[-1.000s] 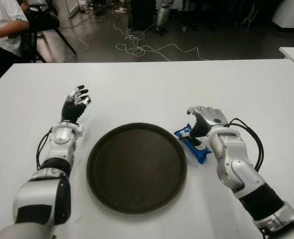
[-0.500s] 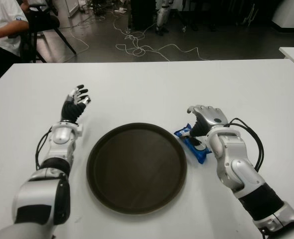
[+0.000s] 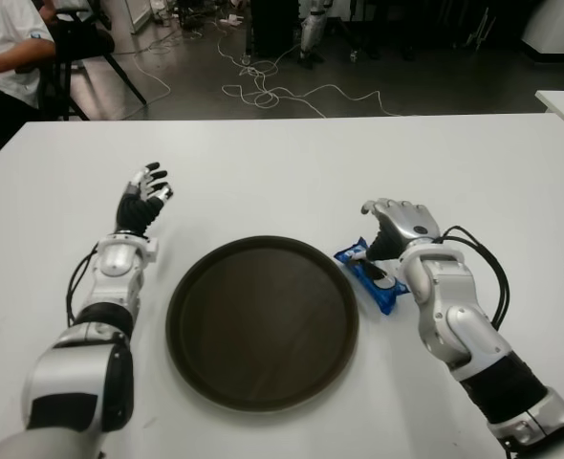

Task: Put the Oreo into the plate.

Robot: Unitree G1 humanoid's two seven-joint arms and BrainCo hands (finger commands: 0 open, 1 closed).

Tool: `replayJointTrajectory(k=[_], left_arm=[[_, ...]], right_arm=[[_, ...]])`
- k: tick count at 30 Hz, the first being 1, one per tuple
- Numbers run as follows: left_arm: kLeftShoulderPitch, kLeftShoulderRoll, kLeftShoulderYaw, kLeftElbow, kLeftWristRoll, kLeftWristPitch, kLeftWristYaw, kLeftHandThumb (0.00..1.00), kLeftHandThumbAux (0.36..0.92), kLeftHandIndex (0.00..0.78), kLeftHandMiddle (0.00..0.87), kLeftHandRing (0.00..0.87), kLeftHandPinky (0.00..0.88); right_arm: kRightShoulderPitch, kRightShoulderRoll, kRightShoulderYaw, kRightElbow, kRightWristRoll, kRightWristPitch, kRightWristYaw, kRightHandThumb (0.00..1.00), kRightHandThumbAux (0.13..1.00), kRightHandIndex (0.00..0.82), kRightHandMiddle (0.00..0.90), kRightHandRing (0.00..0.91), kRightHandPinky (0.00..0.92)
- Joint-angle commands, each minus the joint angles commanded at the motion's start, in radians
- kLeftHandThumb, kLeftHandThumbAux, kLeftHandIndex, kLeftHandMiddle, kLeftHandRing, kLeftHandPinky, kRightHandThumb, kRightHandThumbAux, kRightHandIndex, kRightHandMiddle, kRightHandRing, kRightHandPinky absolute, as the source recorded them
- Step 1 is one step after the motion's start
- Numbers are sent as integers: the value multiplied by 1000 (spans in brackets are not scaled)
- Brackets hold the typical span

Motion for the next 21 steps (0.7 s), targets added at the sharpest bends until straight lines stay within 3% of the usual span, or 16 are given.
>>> replayJointTrajectory(k=[6, 21], left_arm=[[0, -2, 0, 0, 1, 5, 11, 0, 671, 142, 183, 140, 98], [2, -5, 1, -4, -3, -9, 15, 0, 669, 159, 190, 147, 110]], right_arm=[[7, 6, -6, -6, 0, 2, -7, 0, 645, 236, 248, 261, 256], [3, 7, -9, 28, 11, -10, 7, 0, 638, 230, 247, 265, 273]])
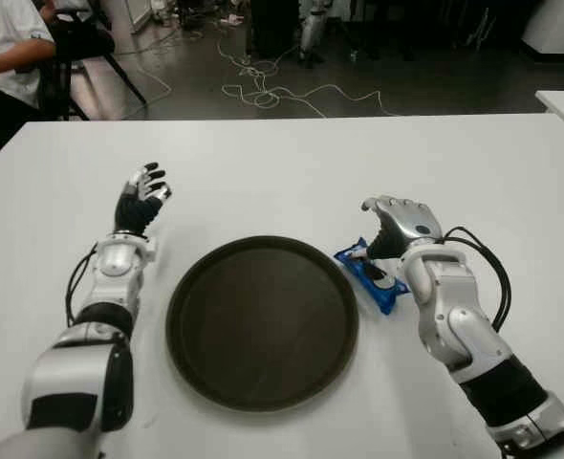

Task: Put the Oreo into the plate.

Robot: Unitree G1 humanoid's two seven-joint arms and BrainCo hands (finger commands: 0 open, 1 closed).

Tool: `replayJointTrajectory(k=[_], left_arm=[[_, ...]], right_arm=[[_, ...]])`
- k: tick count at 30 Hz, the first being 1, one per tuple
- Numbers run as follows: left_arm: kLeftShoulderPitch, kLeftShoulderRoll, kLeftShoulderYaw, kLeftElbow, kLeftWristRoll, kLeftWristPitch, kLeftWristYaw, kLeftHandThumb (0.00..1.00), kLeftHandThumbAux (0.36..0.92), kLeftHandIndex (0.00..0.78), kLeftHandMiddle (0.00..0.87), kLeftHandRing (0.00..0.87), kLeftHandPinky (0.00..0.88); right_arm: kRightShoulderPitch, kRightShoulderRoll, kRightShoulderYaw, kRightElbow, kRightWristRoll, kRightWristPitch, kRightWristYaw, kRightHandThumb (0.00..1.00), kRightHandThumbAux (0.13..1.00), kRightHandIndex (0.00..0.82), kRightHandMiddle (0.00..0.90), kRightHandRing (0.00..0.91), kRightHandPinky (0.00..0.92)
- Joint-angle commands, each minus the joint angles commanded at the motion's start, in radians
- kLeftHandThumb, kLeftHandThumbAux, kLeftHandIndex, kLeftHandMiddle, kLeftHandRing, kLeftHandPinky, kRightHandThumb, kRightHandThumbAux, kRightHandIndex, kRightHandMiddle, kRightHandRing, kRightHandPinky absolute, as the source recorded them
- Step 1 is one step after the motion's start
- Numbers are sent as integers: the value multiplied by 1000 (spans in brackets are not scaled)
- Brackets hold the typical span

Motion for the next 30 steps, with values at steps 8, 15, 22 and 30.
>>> replayJointTrajectory(k=[8, 15, 22, 30], left_arm=[[-2, 1, 4, 3, -6, 10, -13, 3, 659, 157, 189, 146, 106], [-2, -1, 6, 2, -7, 13, -11, 19, 670, 138, 180, 143, 109], [0, -3, 7, 0, -5, 5, -4, 17, 672, 132, 183, 148, 112], [0, -3, 4, -1, -2, 2, 0, 13, 696, 158, 200, 156, 123]], right_arm=[[-7, 4, -6, 40, 9, -23, -24, 0, 629, 231, 248, 272, 284], [-10, 4, -9, 53, 21, -32, -35, 0, 626, 240, 254, 278, 298], [-15, 7, -7, 71, 28, -36, -42, 0, 629, 240, 261, 295, 328], [-20, 10, -1, 77, 33, -33, -19, 0, 621, 242, 254, 284, 310]])
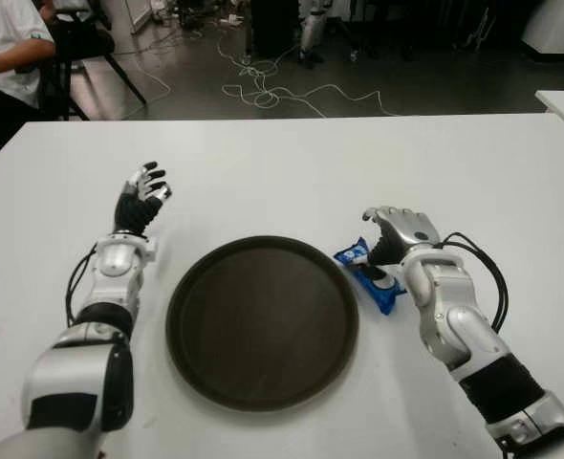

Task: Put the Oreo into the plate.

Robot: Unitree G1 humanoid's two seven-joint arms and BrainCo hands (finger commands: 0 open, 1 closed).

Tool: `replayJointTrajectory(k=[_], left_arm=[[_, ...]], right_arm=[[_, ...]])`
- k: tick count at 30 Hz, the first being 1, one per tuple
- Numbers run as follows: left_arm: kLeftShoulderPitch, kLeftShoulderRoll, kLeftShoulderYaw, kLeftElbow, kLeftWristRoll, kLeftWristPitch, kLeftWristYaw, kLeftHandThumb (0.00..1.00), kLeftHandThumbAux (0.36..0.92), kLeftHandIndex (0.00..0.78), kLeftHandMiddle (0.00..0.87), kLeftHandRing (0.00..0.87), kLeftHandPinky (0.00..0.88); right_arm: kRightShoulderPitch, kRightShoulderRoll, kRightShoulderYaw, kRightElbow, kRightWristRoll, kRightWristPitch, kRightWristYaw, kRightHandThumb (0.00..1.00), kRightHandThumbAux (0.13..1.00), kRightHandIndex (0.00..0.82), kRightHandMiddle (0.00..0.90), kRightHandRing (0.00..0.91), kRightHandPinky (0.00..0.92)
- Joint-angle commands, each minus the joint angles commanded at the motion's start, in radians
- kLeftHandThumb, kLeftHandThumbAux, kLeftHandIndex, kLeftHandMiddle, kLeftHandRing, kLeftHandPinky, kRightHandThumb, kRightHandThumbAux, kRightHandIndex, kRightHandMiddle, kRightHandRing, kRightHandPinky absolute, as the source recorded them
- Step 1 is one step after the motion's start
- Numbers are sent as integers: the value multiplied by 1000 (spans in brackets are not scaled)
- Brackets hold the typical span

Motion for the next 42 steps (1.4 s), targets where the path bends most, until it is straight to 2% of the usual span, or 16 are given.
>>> replayJointTrajectory(k=[14, 19, 25, 32, 42], left_arm=[[-3, 1, -9, 0, 5, 12, 1, 2, 676, 167, 191, 144, 102], [-3, 1, -12, -1, 9, 5, 5, 1, 639, 172, 200, 159, 116], [-3, 1, -14, -1, 6, 8, 2, 5, 654, 145, 179, 144, 107], [-4, -2, -4, -1, -11, 19, -14, 0, 671, 134, 169, 130, 93], [0, 0, -2, -2, -8, 13, -20, 0, 695, 124, 168, 132, 96]], right_arm=[[-25, 25, 1, 71, 22, 10, -5, 0, 621, 253, 252, 289, 327], [-37, 25, 1, 99, 34, 6, -10, 0, 624, 247, 244, 284, 323], [-73, 28, -2, 199, 60, -20, -42, 0, 636, 234, 238, 272, 299], [-138, 33, -8, 376, 109, -72, -119, 0, 653, 247, 254, 283, 295], [-151, 34, -3, 415, 137, -78, -174, 0, 672, 242, 252, 277, 287]])
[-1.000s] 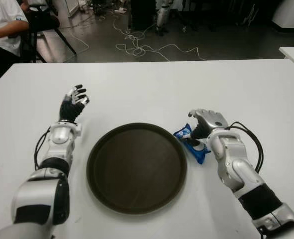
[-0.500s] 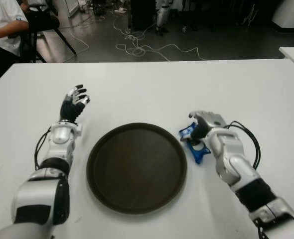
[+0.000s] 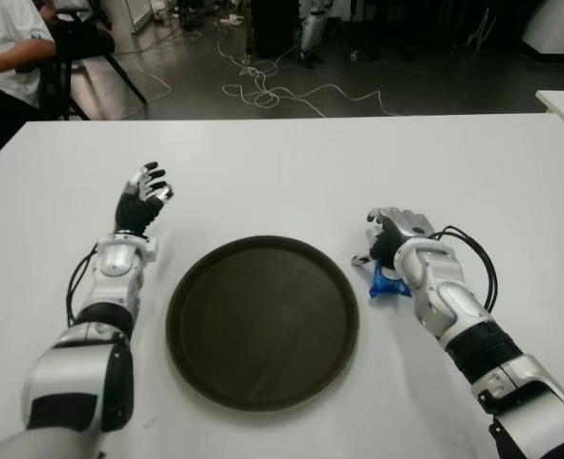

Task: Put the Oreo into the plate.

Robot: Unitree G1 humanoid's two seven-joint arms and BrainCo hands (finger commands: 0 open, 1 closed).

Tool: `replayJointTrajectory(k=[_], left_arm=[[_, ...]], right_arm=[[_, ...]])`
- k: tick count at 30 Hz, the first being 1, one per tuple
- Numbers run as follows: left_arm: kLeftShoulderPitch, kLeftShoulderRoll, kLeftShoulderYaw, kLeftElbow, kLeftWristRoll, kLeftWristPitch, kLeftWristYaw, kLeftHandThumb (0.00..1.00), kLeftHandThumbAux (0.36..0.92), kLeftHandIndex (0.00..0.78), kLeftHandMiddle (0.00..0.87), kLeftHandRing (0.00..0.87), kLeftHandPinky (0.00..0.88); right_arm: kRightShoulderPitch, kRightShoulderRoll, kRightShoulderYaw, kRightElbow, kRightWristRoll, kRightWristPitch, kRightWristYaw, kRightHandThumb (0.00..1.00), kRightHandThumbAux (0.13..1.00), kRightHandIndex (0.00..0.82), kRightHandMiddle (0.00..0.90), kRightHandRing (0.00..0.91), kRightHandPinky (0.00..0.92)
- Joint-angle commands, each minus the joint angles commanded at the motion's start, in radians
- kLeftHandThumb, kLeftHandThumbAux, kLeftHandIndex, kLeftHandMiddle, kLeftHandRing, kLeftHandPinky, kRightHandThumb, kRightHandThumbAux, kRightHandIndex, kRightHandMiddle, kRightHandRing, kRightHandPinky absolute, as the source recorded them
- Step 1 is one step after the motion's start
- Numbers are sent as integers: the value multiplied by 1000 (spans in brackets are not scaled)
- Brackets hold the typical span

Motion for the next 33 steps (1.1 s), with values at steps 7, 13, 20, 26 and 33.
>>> replayJointTrajectory(k=[7, 13, 20, 26, 33], left_arm=[[2, 1, -4, -1, 6, -10, 2, 0, 698, 133, 181, 142, 100], [2, 0, 1, -1, -1, -5, -6, 0, 699, 144, 184, 144, 97], [2, 2, 2, -1, -2, -3, -13, 0, 683, 125, 167, 127, 84], [2, 2, 0, 0, 2, -4, -10, 0, 675, 126, 167, 127, 90], [3, 3, 0, 0, 3, -7, -11, 0, 697, 126, 173, 137, 99]], right_arm=[[0, 5, -16, 15, 35, -10, -43, 0, 677, 235, 243, 256, 252], [-6, 2, -17, 42, 60, -31, -72, 0, 669, 239, 242, 248, 222], [-16, -1, -17, 73, 76, -55, -93, 0, 661, 225, 237, 242, 224], [-18, -4, -17, 78, 90, -61, -102, 0, 660, 230, 244, 250, 228], [-24, -11, -7, 75, 89, -48, -83, 0, 658, 232, 240, 241, 219]])
